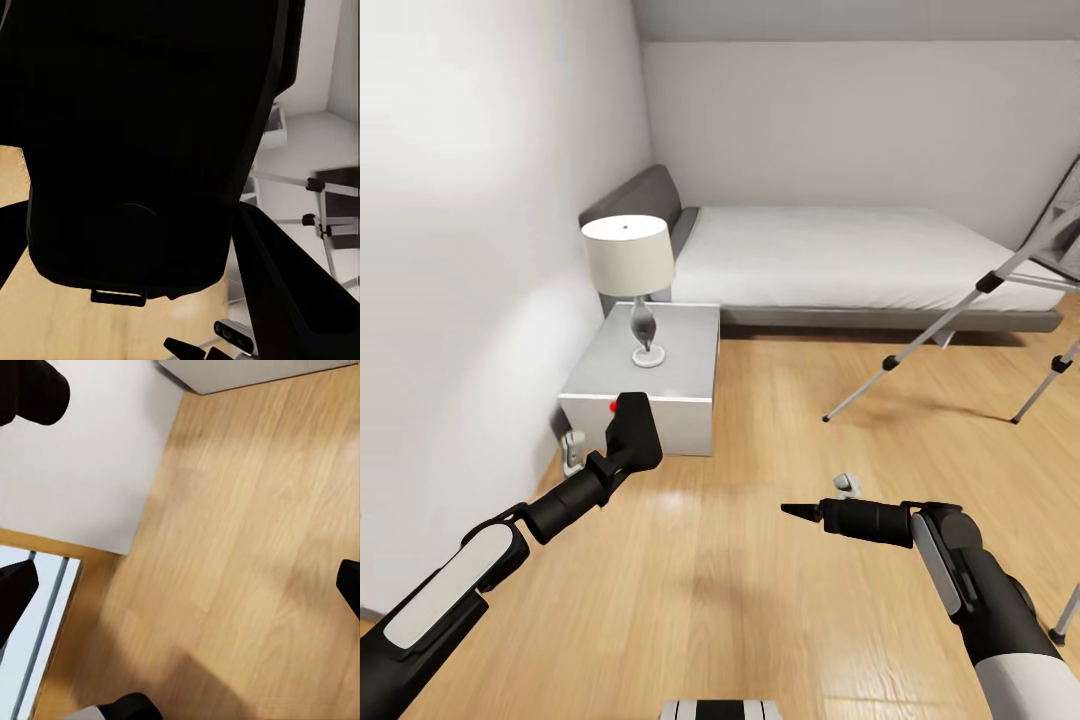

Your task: Attach the digital camera to the camera tripod in the bedroom.

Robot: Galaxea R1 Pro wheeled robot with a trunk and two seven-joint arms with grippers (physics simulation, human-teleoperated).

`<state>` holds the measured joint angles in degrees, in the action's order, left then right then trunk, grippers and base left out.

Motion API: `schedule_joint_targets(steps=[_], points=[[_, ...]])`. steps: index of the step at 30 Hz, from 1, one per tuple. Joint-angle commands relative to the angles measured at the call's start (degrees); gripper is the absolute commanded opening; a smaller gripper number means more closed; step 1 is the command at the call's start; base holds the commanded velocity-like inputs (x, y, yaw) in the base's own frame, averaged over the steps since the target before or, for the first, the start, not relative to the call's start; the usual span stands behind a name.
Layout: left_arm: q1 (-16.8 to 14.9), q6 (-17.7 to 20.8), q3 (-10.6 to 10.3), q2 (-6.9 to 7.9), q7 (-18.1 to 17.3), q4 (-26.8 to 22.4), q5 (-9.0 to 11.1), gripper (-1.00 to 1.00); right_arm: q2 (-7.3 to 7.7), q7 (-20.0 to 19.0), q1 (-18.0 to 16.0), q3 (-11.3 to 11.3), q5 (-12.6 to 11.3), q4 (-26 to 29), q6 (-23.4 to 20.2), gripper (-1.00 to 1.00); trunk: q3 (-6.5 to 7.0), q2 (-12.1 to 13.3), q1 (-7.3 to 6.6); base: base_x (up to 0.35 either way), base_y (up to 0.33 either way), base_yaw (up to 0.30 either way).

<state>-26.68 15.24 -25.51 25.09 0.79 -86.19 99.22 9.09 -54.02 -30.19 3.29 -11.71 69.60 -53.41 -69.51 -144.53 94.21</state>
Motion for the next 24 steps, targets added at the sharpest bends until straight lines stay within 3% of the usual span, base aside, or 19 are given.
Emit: schedule_joint_targets(steps=[1, 18, 22, 24], points=[[0.0, 0.1, -0.1, 0.04, -0.1, 0.0, 0.6, -1.00, -0.01, -0.2, 0.0, 0.0, 0.1, 0.0, -0.2, 1.00, 0.18, 0.0, -0.03, 0.000, 0.000, 0.000], [0.0, -0.1, -0.1, 0.04, -0.1, 0.1, 1.0, -1.00, 0.03, -0.2, 0.0, 0.0, 0.3, 0.0, -0.2, 1.00, 3.95, 0.2, -0.47, 0.000, 0.000, 0.000], [0.0, -0.1, -0.1, 0.04, -1.4, 0.1, 0.9, -1.00, 0.00, -0.2, 0.0, 0.0, 0.3, 0.0, -0.2, 1.00, 4.84, 0.3, -0.58, 0.000, 0.000, 0.000], [0.0, -0.1, -0.1, 0.10, -3.9, 0.2, 0.7, -1.00, 0.00, -0.2, 0.0, 0.0, 0.2, 0.0, -0.2, 1.00, 5.28, 0.3, -0.63, 0.000, 0.000, 0.000]])
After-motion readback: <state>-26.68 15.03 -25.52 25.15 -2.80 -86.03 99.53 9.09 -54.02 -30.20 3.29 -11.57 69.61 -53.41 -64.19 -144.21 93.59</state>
